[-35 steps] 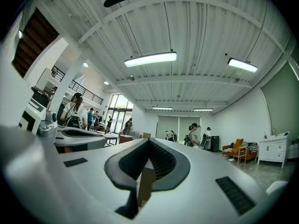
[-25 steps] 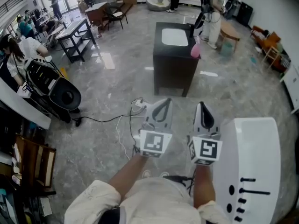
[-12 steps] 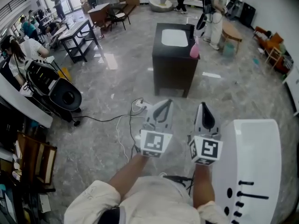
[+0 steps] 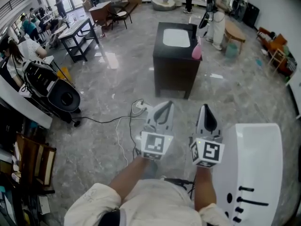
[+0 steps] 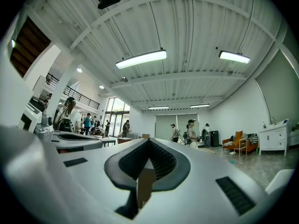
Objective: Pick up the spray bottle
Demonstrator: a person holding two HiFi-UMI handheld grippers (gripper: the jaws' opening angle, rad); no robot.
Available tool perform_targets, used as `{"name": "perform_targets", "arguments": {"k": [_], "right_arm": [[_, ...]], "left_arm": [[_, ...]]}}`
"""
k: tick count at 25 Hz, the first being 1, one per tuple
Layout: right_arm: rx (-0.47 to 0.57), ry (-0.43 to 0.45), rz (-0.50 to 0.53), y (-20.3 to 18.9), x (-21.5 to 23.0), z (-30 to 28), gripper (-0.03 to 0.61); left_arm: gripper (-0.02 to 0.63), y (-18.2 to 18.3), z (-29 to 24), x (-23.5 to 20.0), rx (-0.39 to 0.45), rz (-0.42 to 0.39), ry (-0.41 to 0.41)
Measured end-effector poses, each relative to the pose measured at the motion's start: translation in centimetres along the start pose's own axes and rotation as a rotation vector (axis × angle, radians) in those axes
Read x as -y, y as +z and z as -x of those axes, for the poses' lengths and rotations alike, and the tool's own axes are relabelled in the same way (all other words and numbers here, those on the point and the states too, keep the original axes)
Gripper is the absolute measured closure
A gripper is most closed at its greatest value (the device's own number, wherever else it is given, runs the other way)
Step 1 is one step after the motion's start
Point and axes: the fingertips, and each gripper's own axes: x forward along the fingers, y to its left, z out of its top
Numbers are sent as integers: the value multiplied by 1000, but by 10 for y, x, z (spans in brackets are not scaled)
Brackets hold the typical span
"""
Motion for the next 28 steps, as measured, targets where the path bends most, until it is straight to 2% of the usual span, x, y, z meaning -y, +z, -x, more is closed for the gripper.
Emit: {"name": "perform_targets", "arguments": {"k": [10, 17, 21, 28], "right_arm": [[-31, -9, 40, -15, -13, -83, 572], [-33, -30, 80, -14, -34, -152, 572], [-31, -34, 98, -14, -46, -188, 572], [-41, -67, 108, -20, -52, -224, 572]], "left_arm": [[612, -17, -63, -56, 7, 36, -24], [612, -25, -108, -113, 14, 73, -48], [612, -24, -130, -146, 45, 66, -52], [612, -34, -159, -172, 42, 85, -85]]}}
